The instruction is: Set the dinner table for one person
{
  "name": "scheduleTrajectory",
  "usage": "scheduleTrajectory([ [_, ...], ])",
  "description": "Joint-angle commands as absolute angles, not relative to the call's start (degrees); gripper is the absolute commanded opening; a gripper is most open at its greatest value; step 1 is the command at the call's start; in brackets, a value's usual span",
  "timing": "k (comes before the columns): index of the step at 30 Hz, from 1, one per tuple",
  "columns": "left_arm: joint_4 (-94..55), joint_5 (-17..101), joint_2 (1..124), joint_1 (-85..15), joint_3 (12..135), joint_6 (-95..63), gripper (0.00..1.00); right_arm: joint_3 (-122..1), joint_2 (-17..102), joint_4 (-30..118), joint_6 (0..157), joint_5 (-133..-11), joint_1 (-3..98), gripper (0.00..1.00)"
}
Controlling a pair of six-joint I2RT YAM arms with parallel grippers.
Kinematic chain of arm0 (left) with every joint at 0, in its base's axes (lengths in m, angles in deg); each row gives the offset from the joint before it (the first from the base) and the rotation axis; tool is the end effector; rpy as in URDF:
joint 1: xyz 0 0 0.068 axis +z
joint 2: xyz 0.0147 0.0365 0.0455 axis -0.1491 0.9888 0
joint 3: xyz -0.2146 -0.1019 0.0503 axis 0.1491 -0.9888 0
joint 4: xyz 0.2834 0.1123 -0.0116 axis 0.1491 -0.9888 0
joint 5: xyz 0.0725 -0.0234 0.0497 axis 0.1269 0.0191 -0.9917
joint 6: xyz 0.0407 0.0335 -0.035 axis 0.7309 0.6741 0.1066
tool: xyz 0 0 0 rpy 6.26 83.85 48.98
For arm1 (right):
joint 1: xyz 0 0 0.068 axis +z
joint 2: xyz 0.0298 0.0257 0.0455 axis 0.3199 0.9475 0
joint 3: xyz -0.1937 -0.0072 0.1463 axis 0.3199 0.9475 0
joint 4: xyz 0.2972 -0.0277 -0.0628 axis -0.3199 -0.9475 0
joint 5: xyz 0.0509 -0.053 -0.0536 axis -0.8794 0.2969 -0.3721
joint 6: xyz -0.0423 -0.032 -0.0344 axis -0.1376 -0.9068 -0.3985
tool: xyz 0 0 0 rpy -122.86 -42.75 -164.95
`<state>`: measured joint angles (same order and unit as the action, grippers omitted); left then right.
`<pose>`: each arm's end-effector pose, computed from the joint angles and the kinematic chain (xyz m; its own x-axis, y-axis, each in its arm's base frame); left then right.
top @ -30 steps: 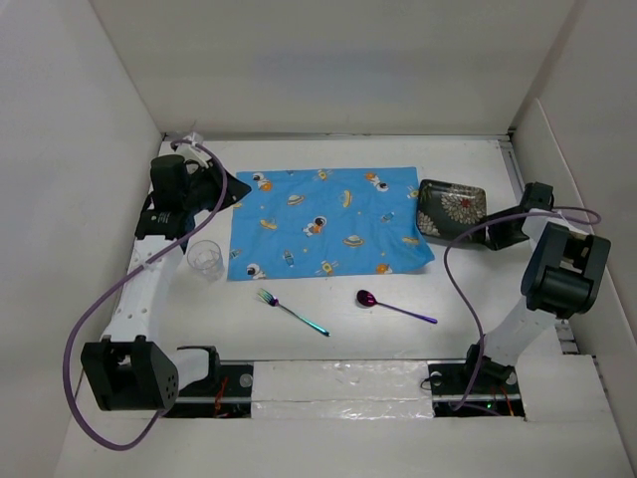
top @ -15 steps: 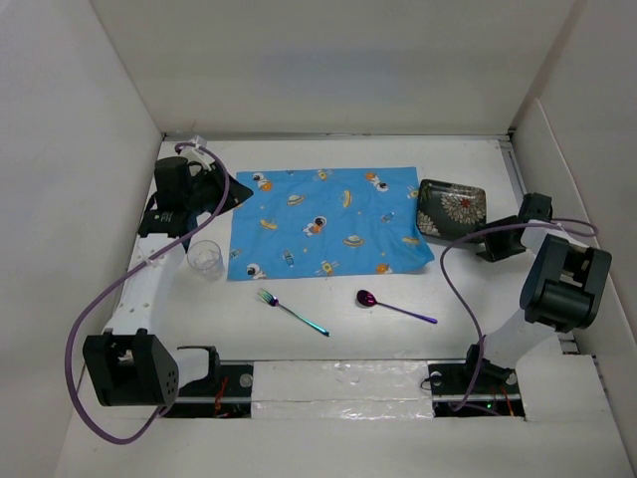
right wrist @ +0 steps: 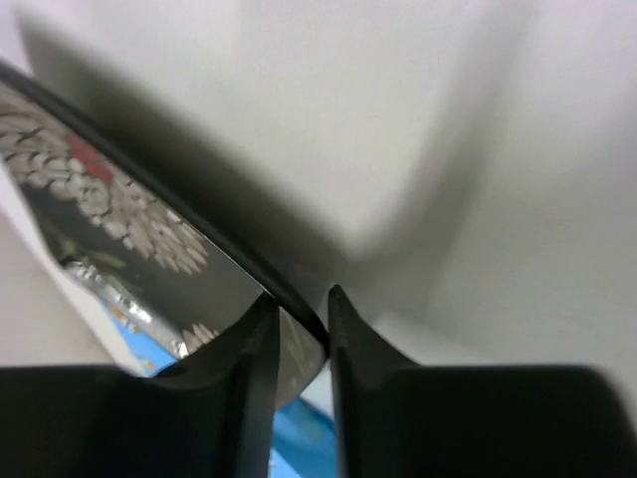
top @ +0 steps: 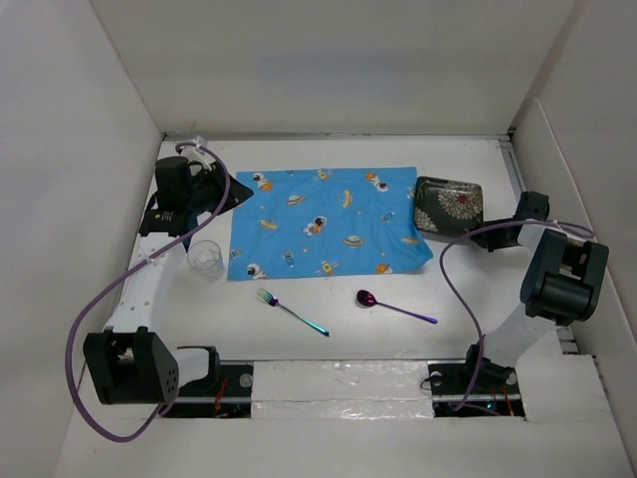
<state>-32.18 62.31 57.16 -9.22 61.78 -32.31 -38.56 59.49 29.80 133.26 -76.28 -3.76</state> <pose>0.3452 -0.0271 0.3039 -0.5170 -0.4004 -0.7566 0.2456 0.7773 -0.5792 0.3412 -0.1301 0.0770 -0.1340 0.9869 -0.0896 0.8312 0.1612 0.5321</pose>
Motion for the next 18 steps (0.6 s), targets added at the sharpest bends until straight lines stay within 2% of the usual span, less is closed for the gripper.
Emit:
scheduleTrajectory([
  [1, -30.0, 62.5, 56.2, -9.5, 62.4, -31.9, 0.22, -38.5, 58.7, 32.3, 137.3, -72.8, -2.8, 0.19],
  [2, -30.1, 62.0, 56.1, -9.5, 62.5, -31.8, 0.22, -37.9, 58.1, 32.8, 137.6, -72.4, -3.4, 0.16],
  [3, -30.4, 61.7, 55.9, -9.5, 62.6, -31.9, 0.22, -37.5, 56.6, 34.0, 137.3, -71.0, -4.1, 0.07],
  [5, -30.1, 61.6, 55.8, -9.5, 62.3, -31.9, 0.21, -37.2, 54.8, 34.5, 136.8, -70.7, -5.7, 0.0],
  [11, -28.7, 63.0, 55.9, -9.5, 62.0, -33.5, 0.22, -40.2, 44.6, 37.8, 131.2, -69.0, -9.2, 0.0],
  [18, -30.1, 64.4, 58.2, -9.5, 70.0, -32.3, 0.32, -47.0, 38.6, 43.6, 126.9, -82.4, -7.1, 0.0],
])
